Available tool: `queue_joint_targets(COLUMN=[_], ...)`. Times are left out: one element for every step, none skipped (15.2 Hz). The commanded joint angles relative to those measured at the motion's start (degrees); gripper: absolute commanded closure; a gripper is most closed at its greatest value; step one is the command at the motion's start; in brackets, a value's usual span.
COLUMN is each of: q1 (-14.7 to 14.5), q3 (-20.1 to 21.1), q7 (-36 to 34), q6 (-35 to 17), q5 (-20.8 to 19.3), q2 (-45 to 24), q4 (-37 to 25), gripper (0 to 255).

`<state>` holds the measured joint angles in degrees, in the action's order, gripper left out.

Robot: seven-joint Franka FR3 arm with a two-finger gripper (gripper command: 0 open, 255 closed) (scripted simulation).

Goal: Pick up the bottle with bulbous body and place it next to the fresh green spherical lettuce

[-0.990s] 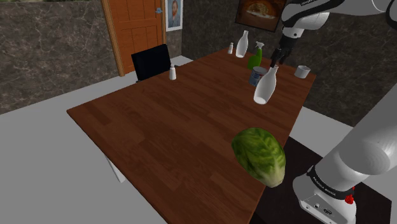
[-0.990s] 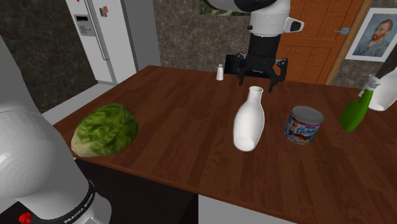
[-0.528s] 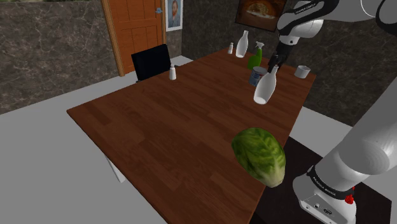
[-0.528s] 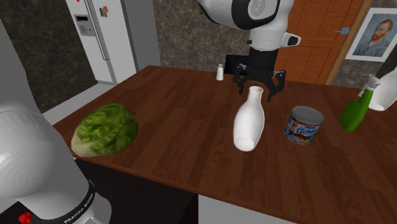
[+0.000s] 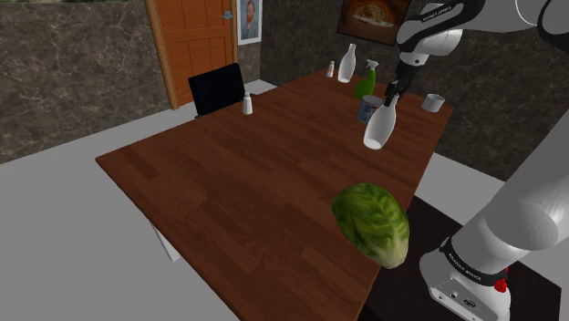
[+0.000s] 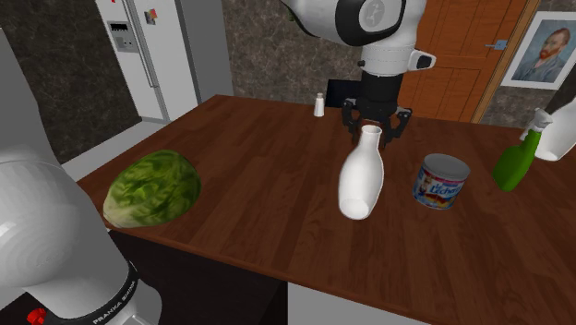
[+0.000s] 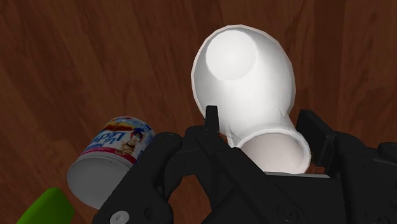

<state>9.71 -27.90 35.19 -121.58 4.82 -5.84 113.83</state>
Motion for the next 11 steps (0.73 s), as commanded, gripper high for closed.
queue_joint_targets(q1=[0.0, 0.0, 0.0, 0.0, -0.01, -0.01, -0.01, -0.01, 0.0, -0.03, -0.06], q3=[0.0, 0.0, 0.0, 0.0, 0.0, 0.0, 0.0, 0.01, 0.0, -0.02, -0.03], q7=[0.0, 0.0, 0.0, 0.0, -0.01, -0.01, -0.01, -0.02, 0.01, -0.14, -0.28], q6=[0.0, 0.0, 0.0, -0.01, -0.01, -0.01, -0.02, -0.01, -0.01, 0.71, 1.42], q5=[0.0, 0.0, 0.01, 0.0, -0.01, -0.01, 0.0, -0.01, 0.0, -0.2, -0.38], q2=[0.0, 0.0, -0.01, 0.0, 0.01, 0.02, 0.01, 0.01, -0.01, 0.3, 0.58], q4=[0.0, 0.0, -0.01, 0.0, 0.02, 0.02, 0.02, 0.02, 0.0, -0.45, -0.93], gripper=[255, 255, 255, 255, 255, 255, 255, 255, 255, 255, 255])
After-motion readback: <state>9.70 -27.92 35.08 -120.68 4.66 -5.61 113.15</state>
